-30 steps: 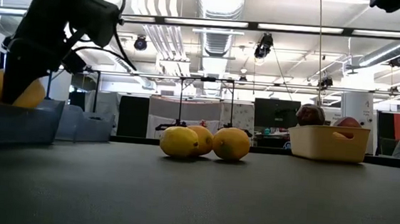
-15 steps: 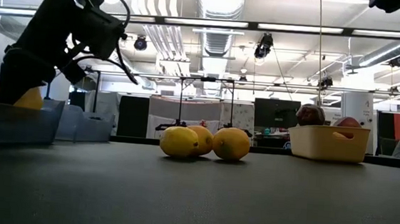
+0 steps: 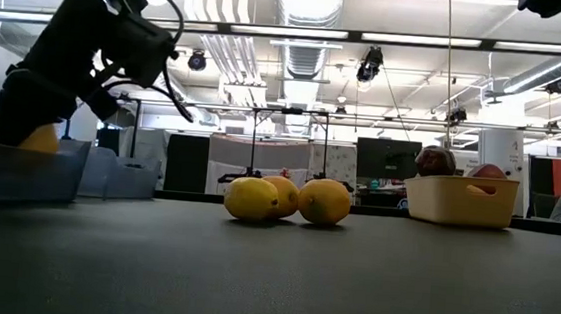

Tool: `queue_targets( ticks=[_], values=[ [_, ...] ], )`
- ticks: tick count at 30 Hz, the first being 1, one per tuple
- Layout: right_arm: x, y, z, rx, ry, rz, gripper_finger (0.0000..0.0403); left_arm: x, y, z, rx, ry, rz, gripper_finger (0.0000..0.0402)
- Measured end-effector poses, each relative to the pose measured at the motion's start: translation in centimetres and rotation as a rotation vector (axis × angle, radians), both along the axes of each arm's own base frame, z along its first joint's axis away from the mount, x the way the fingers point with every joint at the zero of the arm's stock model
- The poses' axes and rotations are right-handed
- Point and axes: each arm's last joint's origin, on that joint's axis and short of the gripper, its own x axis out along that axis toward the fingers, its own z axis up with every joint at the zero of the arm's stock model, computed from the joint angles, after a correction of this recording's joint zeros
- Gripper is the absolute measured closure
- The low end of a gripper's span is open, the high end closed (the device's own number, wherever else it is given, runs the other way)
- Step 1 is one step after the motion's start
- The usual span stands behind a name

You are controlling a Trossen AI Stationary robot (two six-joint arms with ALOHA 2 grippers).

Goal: Sort produce into baskets
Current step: Put the bell pepper into the bottom black bin

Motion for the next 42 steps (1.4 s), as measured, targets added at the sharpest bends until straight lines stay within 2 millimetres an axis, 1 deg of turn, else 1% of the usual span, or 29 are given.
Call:
queue_targets(
  ticks=[3, 8, 10, 12, 14, 17, 23, 26, 29, 31, 33, 35, 37, 39, 42],
  values=[
    [0.0, 0.0, 0.0, 0.000, 0.000, 0.000, 0.0112, -0.2, -0.2, 0.2, -0.003, 0.017, -0.004, 0.0018],
    [0.0, 0.0, 0.0, 0.000, 0.000, 0.000, 0.0106, -0.5, -0.8, 0.8, 0.011, -0.022, -0.005, 0.0005],
    [0.0, 0.0, 0.0, 0.000, 0.001, 0.000, 0.0106, -0.6, -1.3, 1.2, 0.048, -0.067, 0.008, 0.0004],
    [0.0, 0.0, 0.0, -0.001, 0.003, -0.001, 0.0106, -0.8, -1.8, 1.7, 0.127, -0.109, 0.057, 0.0005],
    [0.0, 0.0, 0.0, -0.002, 0.005, -0.001, 0.0108, -1.0, -2.4, 2.0, 0.199, -0.139, 0.094, 0.0006],
    [0.0, -0.2, 0.0, -0.003, 0.005, -0.007, 0.0107, -1.1, -3.7, 2.3, 0.238, -0.166, 0.115, 0.0006],
    [0.1, -0.4, -0.1, 0.006, 0.005, -0.015, 0.0105, -0.7, -5.8, 3.3, 0.245, -0.217, 0.100, 0.0006],
    [0.1, -0.4, -0.1, 0.015, 0.005, -0.012, 0.0107, -0.2, -7.1, 4.6, 0.203, -0.266, 0.095, 0.0006],
    [0.1, -0.4, -0.1, 0.015, 0.005, -0.012, 0.0108, 0.4, -9.2, 6.5, 0.148, -0.356, 0.084, 0.0006],
    [0.1, -0.4, -0.1, 0.014, 0.005, -0.012, 0.0105, 0.5, -11.0, 8.0, 0.110, -0.416, 0.061, 0.0006],
    [0.1, -0.5, -0.1, 0.010, 0.006, -0.016, 0.0103, 0.5, -13.1, 9.3, 0.058, -0.475, 0.015, 0.0006],
    [0.1, -0.5, -0.1, 0.009, 0.006, -0.017, 0.0101, 0.2, -15.8, 10.4, -0.014, -0.547, -0.074, 0.0006],
    [0.1, -0.5, -0.1, 0.009, 0.008, -0.019, 0.0102, -0.3, -18.5, 11.1, -0.083, -0.601, -0.158, 0.0006],
    [0.1, -0.5, -0.1, 0.013, 0.011, -0.018, 0.0104, -0.9, -21.0, 11.4, -0.115, -0.626, -0.199, 0.0006],
    [0.1, -0.5, -0.1, 0.016, 0.010, -0.017, 0.0107, -1.4, -23.5, 11.1, -0.085, -0.631, -0.155, 0.0006]
  ],
)
